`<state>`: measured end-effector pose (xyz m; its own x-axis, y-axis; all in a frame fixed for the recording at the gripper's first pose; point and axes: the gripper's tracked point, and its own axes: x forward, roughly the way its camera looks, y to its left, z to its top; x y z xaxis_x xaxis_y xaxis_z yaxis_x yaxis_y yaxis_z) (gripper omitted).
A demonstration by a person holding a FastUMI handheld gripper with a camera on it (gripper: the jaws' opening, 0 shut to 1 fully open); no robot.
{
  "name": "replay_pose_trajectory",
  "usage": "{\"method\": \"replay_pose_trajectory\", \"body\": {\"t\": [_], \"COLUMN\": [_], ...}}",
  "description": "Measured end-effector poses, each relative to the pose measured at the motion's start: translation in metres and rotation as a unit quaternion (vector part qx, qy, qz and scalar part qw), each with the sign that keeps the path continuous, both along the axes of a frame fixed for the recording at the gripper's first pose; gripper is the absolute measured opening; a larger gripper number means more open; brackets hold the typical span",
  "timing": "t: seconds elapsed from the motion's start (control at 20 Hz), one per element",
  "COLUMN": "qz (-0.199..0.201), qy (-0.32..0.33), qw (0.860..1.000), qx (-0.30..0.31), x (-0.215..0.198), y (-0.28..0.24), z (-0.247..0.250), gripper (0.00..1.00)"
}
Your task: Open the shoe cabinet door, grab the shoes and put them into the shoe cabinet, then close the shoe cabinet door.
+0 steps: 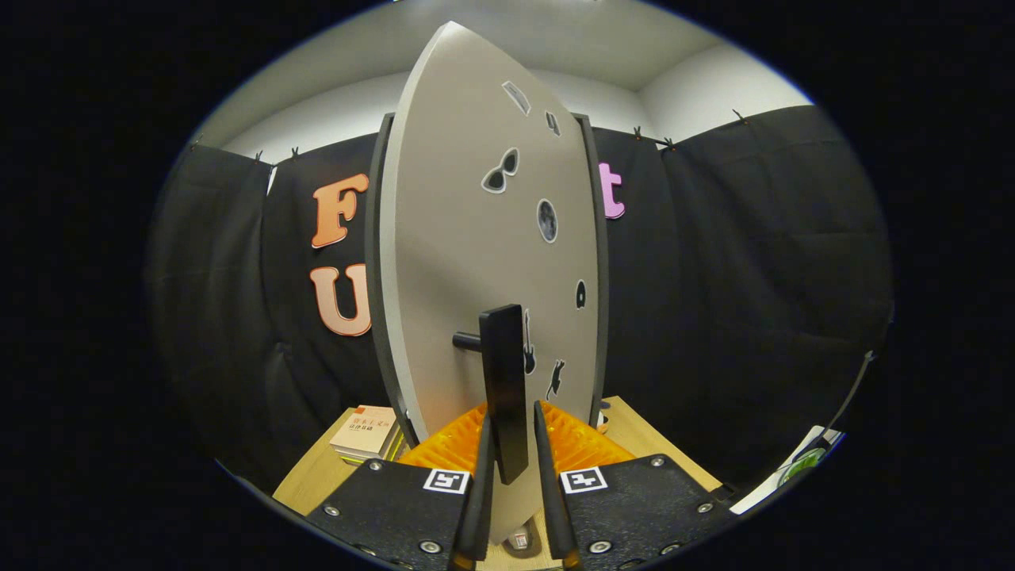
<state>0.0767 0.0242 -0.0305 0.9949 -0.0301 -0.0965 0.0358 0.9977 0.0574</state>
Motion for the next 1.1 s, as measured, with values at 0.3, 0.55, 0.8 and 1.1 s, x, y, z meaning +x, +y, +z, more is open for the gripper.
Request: {"method": "replay_pose_trajectory", "body": {"t": [0.3, 0.55, 0.8, 1.1], "qz": [-0.017, -0.042, -0.062, -0.089], "qy": [0.001, 0.001, -0.013, -0.012], "qw": [1.0, 0.999, 0.998, 0.994], "qx": [-0.007, -0.004, -0.014, -0.067], "x": [-0.007, -0.013, -0.018, -0.021], "y": [-0.023, -0.05, -0.076, -0.096], "z": [0.0, -0.001, -0.001, -0.005], "gripper": [0.28, 0.28, 0.28, 0.28]}}
